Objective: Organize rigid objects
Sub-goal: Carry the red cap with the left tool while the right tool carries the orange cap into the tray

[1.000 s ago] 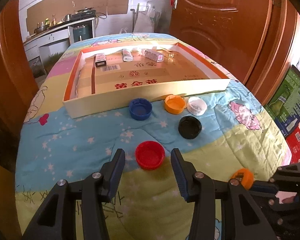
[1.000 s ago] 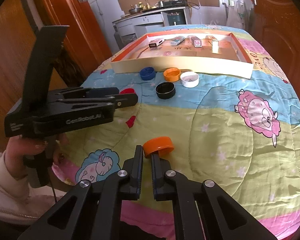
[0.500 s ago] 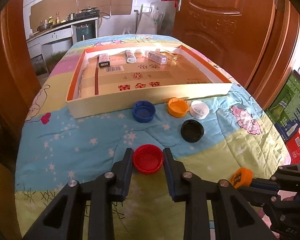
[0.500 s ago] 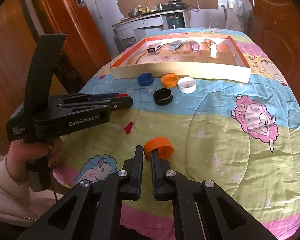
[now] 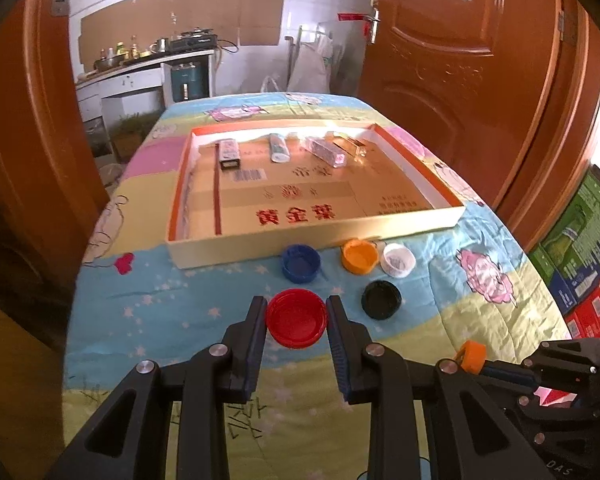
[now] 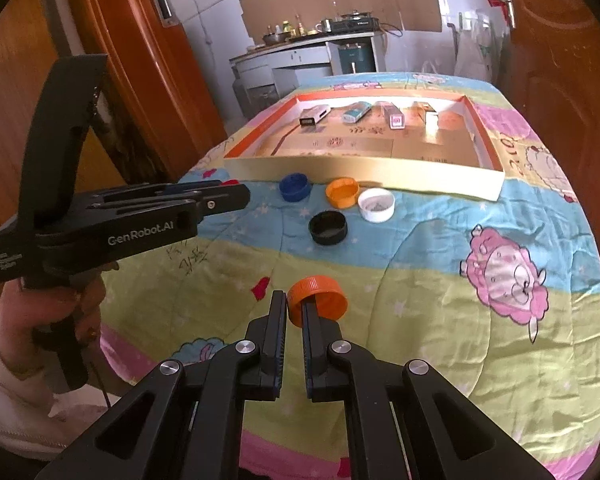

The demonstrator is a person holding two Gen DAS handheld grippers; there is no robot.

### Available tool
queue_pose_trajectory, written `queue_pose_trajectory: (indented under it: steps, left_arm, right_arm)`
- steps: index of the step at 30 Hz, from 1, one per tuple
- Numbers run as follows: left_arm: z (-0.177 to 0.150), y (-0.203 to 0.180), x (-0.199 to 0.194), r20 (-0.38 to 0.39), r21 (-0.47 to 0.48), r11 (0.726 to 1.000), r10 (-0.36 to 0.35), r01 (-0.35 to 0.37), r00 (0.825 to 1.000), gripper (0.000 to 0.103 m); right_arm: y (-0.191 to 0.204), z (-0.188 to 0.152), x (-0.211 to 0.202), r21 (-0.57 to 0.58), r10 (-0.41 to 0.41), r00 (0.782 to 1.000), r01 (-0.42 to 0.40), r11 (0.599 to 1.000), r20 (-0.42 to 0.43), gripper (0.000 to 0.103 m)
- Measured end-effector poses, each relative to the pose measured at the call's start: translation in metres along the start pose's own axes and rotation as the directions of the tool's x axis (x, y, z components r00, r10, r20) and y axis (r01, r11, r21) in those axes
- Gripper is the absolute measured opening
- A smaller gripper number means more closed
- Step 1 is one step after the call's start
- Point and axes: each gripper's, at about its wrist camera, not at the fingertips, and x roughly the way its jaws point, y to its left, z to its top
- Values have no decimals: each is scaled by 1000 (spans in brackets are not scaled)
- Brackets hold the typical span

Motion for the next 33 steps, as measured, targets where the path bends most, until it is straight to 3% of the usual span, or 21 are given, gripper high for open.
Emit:
queue_pose_trajectory:
  steps: [11, 33]
  left_arm:
    - [13, 8, -6, 17, -38, 998, 45, -44, 999, 30]
    - [58, 14, 16, 43, -82, 996, 38, -35, 998, 30]
  right_arm:
    - [-4, 19, 0, -15, -6, 1000, 6, 1000, 28, 8]
    - [-28, 84, 9, -28, 8, 993, -5, 1000, 118, 8]
